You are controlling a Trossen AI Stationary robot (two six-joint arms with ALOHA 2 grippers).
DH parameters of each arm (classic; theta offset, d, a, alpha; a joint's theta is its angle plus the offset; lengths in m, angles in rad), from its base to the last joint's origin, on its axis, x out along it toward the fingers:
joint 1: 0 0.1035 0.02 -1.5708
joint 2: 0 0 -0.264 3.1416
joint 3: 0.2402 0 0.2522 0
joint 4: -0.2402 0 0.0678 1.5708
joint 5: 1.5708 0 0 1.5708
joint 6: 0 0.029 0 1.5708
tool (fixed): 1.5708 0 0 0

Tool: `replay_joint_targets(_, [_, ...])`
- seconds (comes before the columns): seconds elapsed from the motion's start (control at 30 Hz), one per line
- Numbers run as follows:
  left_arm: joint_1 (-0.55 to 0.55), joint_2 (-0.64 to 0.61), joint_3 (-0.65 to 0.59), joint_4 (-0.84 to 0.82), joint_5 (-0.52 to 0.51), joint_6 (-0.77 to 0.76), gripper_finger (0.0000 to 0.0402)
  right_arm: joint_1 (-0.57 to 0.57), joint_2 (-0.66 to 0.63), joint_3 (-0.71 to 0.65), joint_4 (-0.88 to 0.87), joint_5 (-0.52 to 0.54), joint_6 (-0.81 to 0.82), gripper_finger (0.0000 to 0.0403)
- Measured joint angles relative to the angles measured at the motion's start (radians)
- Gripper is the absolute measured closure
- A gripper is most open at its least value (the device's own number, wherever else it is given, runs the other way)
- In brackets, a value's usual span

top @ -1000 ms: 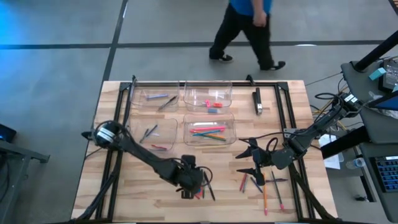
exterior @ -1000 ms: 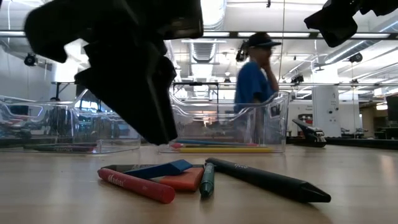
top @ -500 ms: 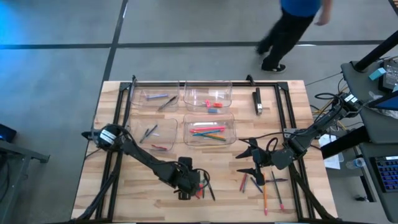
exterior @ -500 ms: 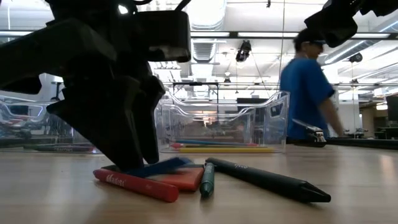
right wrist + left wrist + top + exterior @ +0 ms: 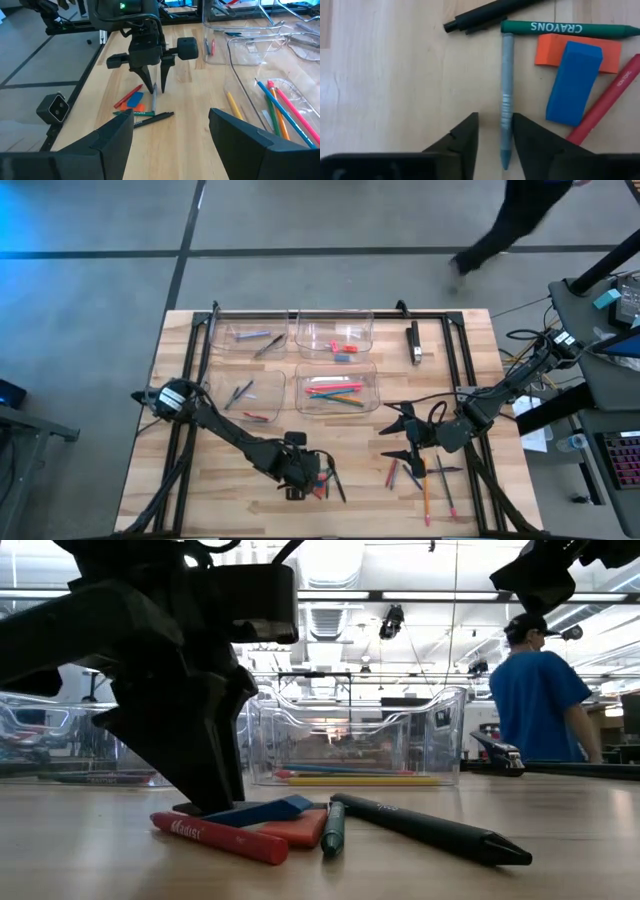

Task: Sort crayons/erasers/pens/pencils in bins
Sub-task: Put the left gray crayon into the bottom left transparent bin

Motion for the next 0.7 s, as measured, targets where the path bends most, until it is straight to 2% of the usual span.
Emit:
replay_joint_targets(0.33, [0.028,-0.010,-0.006,-0.014,0.005,-0.017,0.0391,0.000,0.000,0.000,-0.001,0.000,0.000,0.0156])
replay_joint_targets(0.7, [0.032,-0.120,0.005,-0.108,-0.009,0.005,0.0398,0.000,0.000,0.000,-0.004,0.000,0.000,0.0156])
